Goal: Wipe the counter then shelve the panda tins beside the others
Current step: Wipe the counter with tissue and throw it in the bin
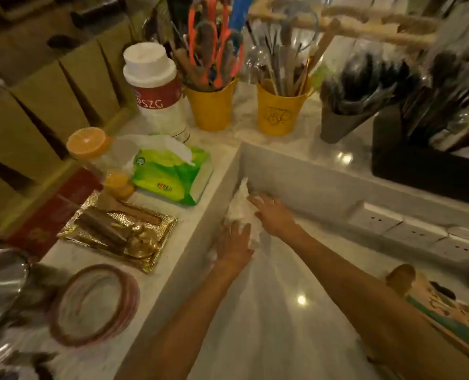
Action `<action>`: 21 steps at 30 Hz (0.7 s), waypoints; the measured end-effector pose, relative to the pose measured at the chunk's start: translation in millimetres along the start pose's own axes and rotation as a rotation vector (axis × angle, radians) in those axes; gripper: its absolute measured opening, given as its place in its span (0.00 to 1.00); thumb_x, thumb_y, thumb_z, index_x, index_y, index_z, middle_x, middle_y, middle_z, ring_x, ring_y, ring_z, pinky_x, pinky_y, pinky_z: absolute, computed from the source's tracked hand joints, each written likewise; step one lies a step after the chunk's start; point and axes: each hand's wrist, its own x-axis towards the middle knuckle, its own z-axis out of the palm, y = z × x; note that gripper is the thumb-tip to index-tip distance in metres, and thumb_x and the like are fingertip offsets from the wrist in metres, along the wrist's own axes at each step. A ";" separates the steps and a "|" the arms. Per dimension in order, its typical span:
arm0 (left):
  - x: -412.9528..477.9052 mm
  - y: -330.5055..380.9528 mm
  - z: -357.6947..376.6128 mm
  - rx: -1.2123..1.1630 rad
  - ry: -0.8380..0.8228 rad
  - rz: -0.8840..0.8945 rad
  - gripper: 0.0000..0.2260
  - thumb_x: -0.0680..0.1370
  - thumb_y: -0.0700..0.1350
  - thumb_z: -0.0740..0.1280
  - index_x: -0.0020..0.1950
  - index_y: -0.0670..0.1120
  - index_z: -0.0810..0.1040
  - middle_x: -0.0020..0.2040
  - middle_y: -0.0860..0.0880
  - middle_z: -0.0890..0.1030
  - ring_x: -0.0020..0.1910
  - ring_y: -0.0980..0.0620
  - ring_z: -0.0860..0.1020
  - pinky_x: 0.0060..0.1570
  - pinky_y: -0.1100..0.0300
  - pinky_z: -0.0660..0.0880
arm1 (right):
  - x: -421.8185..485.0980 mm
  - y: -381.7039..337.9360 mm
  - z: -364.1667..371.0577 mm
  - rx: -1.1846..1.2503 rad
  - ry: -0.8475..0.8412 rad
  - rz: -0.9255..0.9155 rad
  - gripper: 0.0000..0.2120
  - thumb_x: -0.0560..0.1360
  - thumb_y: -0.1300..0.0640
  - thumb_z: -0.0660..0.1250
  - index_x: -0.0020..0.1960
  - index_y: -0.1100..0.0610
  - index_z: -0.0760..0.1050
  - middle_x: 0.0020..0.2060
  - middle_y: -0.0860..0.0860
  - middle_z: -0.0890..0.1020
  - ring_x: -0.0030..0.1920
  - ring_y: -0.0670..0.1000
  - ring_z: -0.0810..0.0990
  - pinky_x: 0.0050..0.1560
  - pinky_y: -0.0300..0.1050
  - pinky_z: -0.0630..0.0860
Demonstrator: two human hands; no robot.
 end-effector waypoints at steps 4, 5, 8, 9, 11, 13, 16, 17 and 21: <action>7.8 -1.1 28.3 0.035 0.009 -0.044 0.31 0.82 0.53 0.61 0.81 0.54 0.48 0.82 0.42 0.50 0.79 0.41 0.53 0.76 0.45 0.57 | 23.3 -9.5 9.3 -0.035 -0.059 0.014 0.31 0.77 0.41 0.63 0.77 0.48 0.61 0.76 0.54 0.63 0.75 0.61 0.60 0.72 0.57 0.63; 8.0 -3.1 35.2 0.029 0.050 -0.045 0.31 0.82 0.53 0.61 0.81 0.54 0.49 0.81 0.42 0.55 0.78 0.41 0.57 0.74 0.45 0.59 | 27.3 -12.8 12.5 -0.068 -0.069 0.020 0.30 0.76 0.41 0.65 0.75 0.48 0.64 0.75 0.54 0.65 0.75 0.60 0.60 0.72 0.57 0.62; 1.3 -8.8 43.2 -0.053 0.238 -0.048 0.30 0.81 0.53 0.62 0.80 0.53 0.54 0.67 0.46 0.73 0.65 0.44 0.72 0.65 0.50 0.69 | 32.6 -21.8 14.6 -0.074 0.073 0.008 0.17 0.76 0.47 0.66 0.62 0.52 0.77 0.68 0.52 0.74 0.70 0.58 0.65 0.70 0.55 0.62; -1.6 -10.9 44.0 -0.052 0.267 -0.035 0.29 0.82 0.54 0.62 0.80 0.53 0.54 0.63 0.46 0.75 0.61 0.45 0.73 0.63 0.51 0.70 | 31.9 -24.5 12.6 -0.044 0.156 0.003 0.14 0.76 0.48 0.65 0.58 0.55 0.79 0.64 0.52 0.77 0.69 0.58 0.67 0.68 0.55 0.63; -8.5 -15.8 43.9 -0.061 0.268 -0.011 0.29 0.81 0.52 0.63 0.80 0.53 0.55 0.59 0.46 0.75 0.58 0.45 0.74 0.61 0.52 0.70 | 23.0 -27.6 2.9 0.054 0.290 0.022 0.10 0.75 0.53 0.66 0.51 0.58 0.78 0.55 0.55 0.81 0.62 0.60 0.73 0.61 0.54 0.67; -12.8 -18.4 40.3 -0.130 0.258 -0.011 0.26 0.81 0.49 0.64 0.78 0.52 0.60 0.59 0.44 0.74 0.59 0.43 0.73 0.59 0.51 0.71 | 9.6 -23.6 -7.9 0.231 0.423 0.086 0.03 0.75 0.60 0.66 0.47 0.59 0.75 0.46 0.57 0.81 0.51 0.59 0.76 0.52 0.53 0.71; -12.5 -14.6 33.1 -0.176 0.296 -0.037 0.16 0.80 0.44 0.66 0.68 0.48 0.71 0.59 0.43 0.74 0.59 0.42 0.71 0.56 0.52 0.73 | -21.6 -5.8 -19.2 0.527 0.533 0.233 0.10 0.76 0.69 0.61 0.45 0.54 0.69 0.42 0.52 0.74 0.41 0.53 0.73 0.40 0.44 0.71; -10.2 -11.5 30.2 -0.178 0.317 -0.043 0.13 0.79 0.44 0.67 0.63 0.46 0.73 0.57 0.43 0.73 0.58 0.42 0.71 0.54 0.52 0.73 | -35.3 2.9 -19.1 0.565 0.579 0.270 0.12 0.74 0.70 0.60 0.45 0.53 0.69 0.44 0.51 0.73 0.41 0.51 0.72 0.40 0.43 0.69; 14.1 6.4 16.8 -0.150 0.409 0.022 0.12 0.77 0.48 0.71 0.52 0.40 0.76 0.55 0.39 0.74 0.54 0.40 0.72 0.52 0.49 0.74 | -94.6 37.2 19.8 0.605 0.550 0.455 0.12 0.73 0.69 0.59 0.50 0.56 0.76 0.51 0.52 0.71 0.45 0.54 0.75 0.50 0.47 0.73</action>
